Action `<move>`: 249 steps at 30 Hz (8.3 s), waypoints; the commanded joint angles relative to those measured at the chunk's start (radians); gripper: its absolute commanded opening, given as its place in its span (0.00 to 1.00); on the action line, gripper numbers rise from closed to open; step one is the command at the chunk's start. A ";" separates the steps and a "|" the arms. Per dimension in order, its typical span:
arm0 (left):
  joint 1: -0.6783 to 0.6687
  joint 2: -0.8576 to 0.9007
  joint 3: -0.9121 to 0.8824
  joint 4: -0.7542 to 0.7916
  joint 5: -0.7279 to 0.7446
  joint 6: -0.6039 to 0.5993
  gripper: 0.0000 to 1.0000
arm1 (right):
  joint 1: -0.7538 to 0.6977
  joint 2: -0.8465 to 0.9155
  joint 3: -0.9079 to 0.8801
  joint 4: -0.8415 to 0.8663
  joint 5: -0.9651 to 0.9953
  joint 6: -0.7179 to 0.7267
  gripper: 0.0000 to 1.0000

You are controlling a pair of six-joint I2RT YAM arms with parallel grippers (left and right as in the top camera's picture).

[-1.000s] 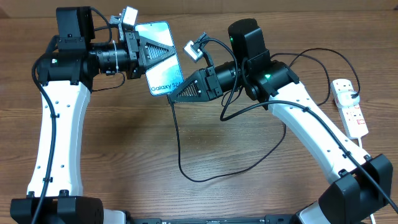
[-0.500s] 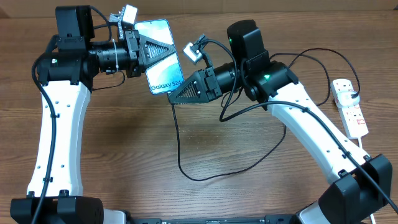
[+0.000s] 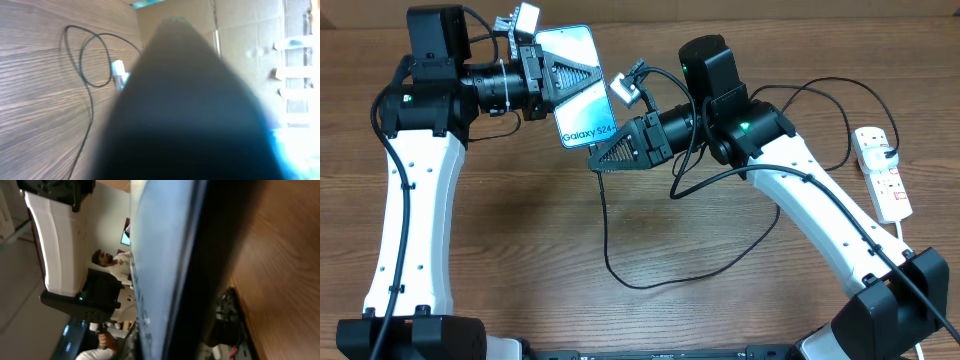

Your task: Plug charger to phone and switch on socket

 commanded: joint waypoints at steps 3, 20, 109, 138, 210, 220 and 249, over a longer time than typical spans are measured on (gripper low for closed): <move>-0.006 -0.014 0.009 -0.001 0.009 -0.007 0.04 | 0.002 -0.009 0.013 0.012 0.009 -0.014 0.04; -0.008 -0.014 0.009 -0.088 0.086 0.164 0.04 | -0.002 -0.009 0.013 0.103 0.053 0.106 0.04; -0.088 -0.014 0.009 -0.240 -0.075 0.247 0.04 | -0.098 -0.006 0.004 0.198 0.056 0.156 0.34; -0.092 -0.014 0.009 -0.171 0.013 0.089 0.04 | -0.097 -0.006 0.004 0.138 -0.028 0.111 0.45; -0.013 -0.014 0.009 -0.346 -1.387 0.104 1.00 | 0.127 0.444 -0.107 0.018 0.915 -0.120 0.04; -0.013 -0.014 0.009 -0.346 -1.387 0.104 1.00 | 0.134 0.444 -0.107 0.072 0.968 0.010 0.05; -0.013 -0.014 0.009 -0.346 -1.387 0.104 1.00 | 0.130 0.458 -0.107 0.110 1.043 0.034 0.56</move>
